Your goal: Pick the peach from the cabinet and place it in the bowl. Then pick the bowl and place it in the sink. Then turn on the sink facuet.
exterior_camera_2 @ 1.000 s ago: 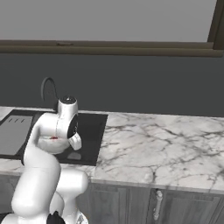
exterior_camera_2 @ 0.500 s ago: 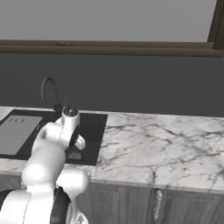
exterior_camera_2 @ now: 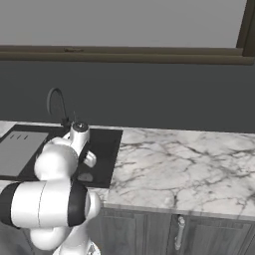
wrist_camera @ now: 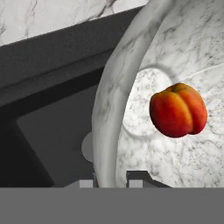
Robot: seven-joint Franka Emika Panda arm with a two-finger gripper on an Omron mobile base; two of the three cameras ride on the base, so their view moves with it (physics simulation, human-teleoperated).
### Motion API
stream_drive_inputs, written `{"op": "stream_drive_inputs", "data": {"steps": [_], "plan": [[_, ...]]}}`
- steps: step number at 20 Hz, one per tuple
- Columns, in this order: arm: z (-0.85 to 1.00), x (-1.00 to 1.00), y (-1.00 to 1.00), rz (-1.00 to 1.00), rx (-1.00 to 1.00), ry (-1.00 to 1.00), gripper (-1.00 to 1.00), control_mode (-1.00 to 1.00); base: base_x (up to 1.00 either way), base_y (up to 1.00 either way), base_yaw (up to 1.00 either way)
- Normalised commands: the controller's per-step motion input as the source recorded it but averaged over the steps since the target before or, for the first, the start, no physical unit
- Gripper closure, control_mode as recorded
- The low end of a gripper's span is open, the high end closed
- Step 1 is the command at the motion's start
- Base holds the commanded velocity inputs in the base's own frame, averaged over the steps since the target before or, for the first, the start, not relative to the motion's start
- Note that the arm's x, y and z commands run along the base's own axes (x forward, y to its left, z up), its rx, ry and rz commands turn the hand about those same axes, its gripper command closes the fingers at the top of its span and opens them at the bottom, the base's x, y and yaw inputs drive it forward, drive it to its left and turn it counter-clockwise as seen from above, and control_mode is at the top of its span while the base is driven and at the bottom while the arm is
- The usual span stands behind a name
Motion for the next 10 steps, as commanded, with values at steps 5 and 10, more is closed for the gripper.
{"op": "stream_drive_inputs", "data": {"steps": [5, 10], "plan": [[-0.1, 0.01, 0.07, 0.04, -0.03, 0.0, 1.0, -1.0, 0.0, 0.0, 0.0], [-0.18, 0.11, 0.04, 0.0, -0.03, 0.0, 1.0, -1.0, 0.0, 0.0, 0.0]]}}
